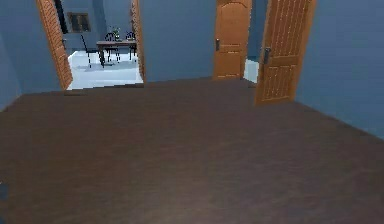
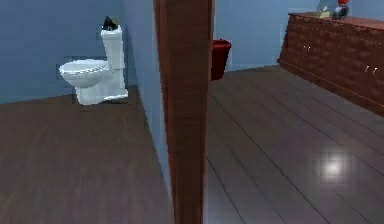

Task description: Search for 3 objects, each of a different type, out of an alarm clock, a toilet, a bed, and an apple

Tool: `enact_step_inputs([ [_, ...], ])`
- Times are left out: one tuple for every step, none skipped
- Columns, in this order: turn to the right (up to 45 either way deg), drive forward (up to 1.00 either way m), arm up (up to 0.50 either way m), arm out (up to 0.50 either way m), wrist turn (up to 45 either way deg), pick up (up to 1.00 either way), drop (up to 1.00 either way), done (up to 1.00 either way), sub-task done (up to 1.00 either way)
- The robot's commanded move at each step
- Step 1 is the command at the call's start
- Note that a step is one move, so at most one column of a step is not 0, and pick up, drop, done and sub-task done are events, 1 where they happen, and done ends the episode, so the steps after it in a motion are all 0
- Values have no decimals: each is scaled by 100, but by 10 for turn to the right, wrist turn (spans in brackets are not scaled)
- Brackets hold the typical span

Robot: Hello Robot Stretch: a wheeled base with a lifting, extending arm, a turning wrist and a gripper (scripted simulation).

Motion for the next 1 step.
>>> enact_step_inputs([
  [90,0,0,0,0,0,0,0,0],
])
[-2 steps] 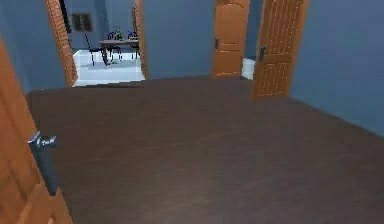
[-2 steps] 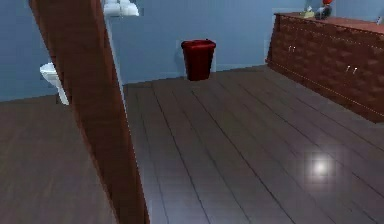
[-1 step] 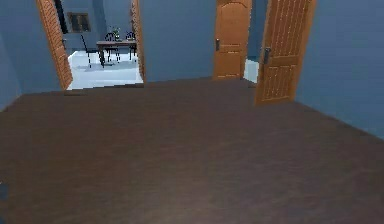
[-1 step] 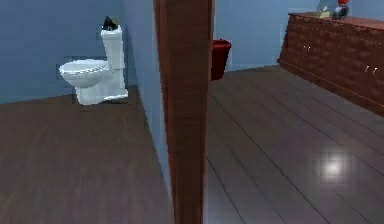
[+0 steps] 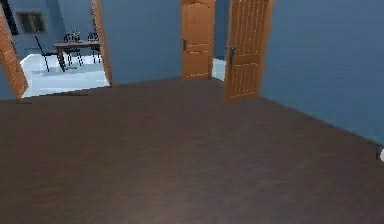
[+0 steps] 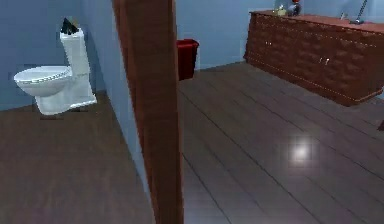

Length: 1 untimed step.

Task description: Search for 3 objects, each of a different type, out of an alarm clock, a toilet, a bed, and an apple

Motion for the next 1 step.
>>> enact_step_inputs([
  [0,40,0,0,0,0,0,0,0],
])
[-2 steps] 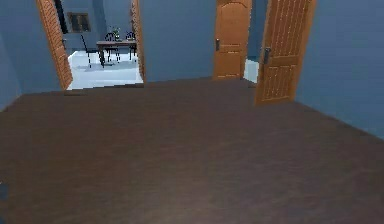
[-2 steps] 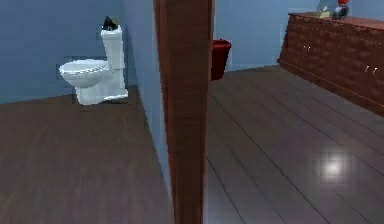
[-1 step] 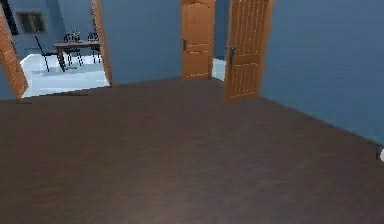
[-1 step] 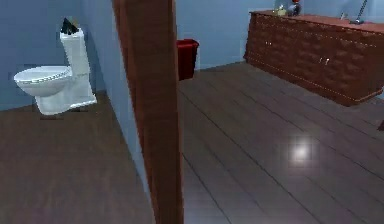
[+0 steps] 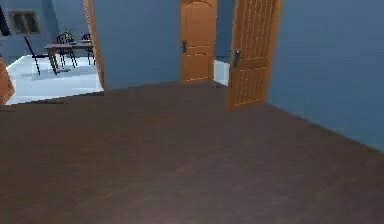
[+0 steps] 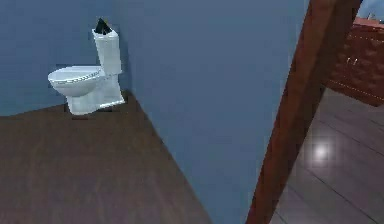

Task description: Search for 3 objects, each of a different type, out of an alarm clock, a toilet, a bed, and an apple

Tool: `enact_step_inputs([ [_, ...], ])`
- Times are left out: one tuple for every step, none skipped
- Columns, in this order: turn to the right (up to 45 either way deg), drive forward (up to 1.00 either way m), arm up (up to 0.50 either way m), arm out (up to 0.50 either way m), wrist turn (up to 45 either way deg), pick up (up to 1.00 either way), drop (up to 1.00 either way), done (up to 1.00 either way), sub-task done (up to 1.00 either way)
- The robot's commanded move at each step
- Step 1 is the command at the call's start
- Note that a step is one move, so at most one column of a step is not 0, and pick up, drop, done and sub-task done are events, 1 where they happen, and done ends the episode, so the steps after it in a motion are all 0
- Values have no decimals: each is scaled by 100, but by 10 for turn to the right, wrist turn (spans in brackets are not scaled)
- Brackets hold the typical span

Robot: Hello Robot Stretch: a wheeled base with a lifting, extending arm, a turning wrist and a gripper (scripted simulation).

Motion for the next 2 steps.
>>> enact_step_inputs([
  [450,0,0,0,0,0,0,0,0],
  [180,0,0,0,0,0,0,0,0],
])
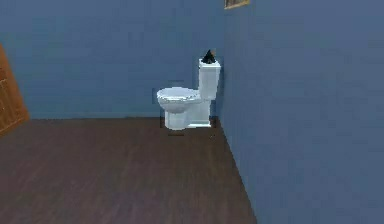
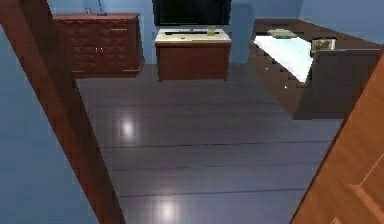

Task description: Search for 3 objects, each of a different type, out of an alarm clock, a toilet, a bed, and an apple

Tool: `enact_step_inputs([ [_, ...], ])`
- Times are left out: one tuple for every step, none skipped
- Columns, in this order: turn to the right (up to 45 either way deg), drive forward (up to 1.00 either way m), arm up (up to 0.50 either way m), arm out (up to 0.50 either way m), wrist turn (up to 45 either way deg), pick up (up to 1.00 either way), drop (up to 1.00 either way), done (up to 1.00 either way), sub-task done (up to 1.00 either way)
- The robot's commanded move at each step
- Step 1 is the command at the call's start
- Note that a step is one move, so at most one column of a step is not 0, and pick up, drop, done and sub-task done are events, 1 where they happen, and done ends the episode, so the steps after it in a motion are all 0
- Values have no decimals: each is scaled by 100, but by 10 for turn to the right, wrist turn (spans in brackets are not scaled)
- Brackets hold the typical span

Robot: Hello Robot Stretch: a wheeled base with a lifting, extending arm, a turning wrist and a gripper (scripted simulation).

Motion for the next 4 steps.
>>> enact_step_inputs([
  [0,100,0,0,0,0,0,0,0],
  [0,65,0,0,0,0,0,0,0],
  [-90,0,0,0,0,0,0,0,0],
  [0,0,0,0,0,0,0,100,0],
])
